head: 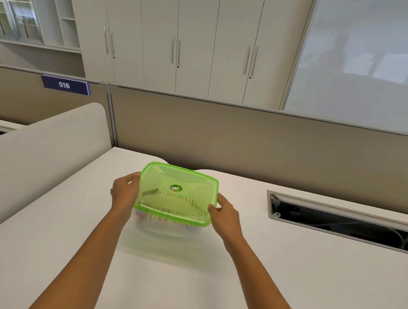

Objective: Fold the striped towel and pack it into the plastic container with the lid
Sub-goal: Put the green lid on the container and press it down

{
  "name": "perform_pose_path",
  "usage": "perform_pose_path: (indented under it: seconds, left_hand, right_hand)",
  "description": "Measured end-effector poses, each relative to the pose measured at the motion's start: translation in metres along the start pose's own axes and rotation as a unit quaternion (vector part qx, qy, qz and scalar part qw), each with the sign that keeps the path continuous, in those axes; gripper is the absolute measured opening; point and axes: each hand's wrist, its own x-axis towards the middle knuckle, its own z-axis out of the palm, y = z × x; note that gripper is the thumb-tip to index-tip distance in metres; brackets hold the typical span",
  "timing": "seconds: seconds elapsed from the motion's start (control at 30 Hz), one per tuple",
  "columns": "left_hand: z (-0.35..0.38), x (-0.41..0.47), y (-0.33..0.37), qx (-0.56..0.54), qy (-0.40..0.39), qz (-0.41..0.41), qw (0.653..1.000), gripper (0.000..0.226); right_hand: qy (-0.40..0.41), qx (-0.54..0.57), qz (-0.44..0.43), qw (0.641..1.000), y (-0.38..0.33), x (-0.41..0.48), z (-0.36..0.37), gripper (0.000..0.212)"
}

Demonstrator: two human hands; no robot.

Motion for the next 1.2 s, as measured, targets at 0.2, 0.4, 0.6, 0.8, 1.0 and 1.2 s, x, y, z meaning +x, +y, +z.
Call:
perform_pose_path:
  seconds: [0.2,0.4,0.6,0.8,1.0,1.2]
  left_hand:
    - [0.001,0.021,-0.017,0.034,-0.009,-0.017,0.999,0.035]
    - [0.004,0.029,-0.032,0.042,-0.039,-0.011,0.998,0.036]
    - [0.003,0.052,-0.030,0.055,-0.073,-0.035,0.995,0.039]
    - [0.011,0.073,-0.022,0.111,-0.117,-0.023,0.987,0.038]
    - [0.020,0.080,-0.025,0.161,-0.104,-0.005,0.982,0.034]
    - [0.026,0.082,-0.030,0.184,-0.099,0.023,0.978,0.032]
  right_hand:
    - [-0.028,-0.028,0.003,0.999,0.009,0.013,0.016,0.039]
    - [-0.002,-0.001,0.001,1.000,0.021,0.024,0.020,0.047]
    - [0.041,0.106,0.092,0.989,0.023,0.049,0.020,0.047]
    - [0.055,0.130,0.129,0.982,0.020,0.078,0.034,0.038]
    - [0.097,0.118,0.144,0.978,0.028,0.093,0.048,0.044]
    - [0.120,0.103,0.160,0.974,0.026,0.098,0.055,0.045]
